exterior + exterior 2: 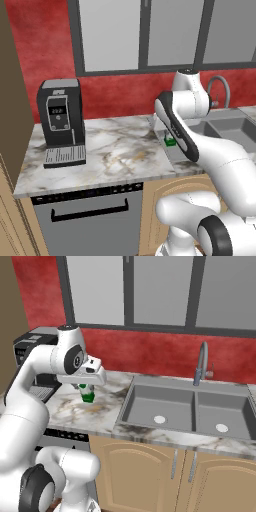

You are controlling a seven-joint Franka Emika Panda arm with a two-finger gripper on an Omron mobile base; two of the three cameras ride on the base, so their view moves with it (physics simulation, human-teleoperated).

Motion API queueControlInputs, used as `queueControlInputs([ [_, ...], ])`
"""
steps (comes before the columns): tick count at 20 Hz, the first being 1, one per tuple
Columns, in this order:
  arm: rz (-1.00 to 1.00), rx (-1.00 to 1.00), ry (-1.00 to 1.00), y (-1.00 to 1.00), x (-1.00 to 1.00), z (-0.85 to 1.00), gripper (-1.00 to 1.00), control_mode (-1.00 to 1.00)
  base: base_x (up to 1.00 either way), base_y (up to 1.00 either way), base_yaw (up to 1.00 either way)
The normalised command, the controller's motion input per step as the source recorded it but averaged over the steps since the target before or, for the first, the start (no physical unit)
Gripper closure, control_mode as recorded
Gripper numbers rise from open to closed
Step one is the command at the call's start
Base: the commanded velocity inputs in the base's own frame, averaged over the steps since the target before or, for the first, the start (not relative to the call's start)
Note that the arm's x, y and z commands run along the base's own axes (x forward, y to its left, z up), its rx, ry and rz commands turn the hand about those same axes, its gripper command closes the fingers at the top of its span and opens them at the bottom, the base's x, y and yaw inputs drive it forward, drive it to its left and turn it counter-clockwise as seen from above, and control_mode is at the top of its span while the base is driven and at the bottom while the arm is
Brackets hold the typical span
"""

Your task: Move the drinks to the dining counter.

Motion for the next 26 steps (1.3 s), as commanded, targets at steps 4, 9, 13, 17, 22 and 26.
queueControlInputs([
  [4, 0.00, 0.00, 0.00, 0.00, 0.00, 0.00, 1.00, 1.00, -0.02, 0.00, 0.00],
  [9, 0.00, 0.00, 0.00, 0.00, 0.00, 0.00, 1.00, 1.00, -0.26, 0.00, 0.00],
  [13, 0.00, 0.00, 0.00, 0.00, 0.00, 0.00, 1.00, 1.00, -0.49, 0.00, 0.00],
  [17, 0.00, 0.00, 0.00, 0.00, 0.00, 0.00, 1.00, 1.00, -0.35, 0.00, 0.13],
  [22, 0.00, 0.00, 0.00, 0.00, 0.00, 0.00, 1.00, 1.00, -0.23, 0.00, 0.24],
  [26, 0.00, 0.00, 0.00, 0.00, 0.00, 0.00, 1.00, 1.00, -0.04, 0.02, 0.39],
])
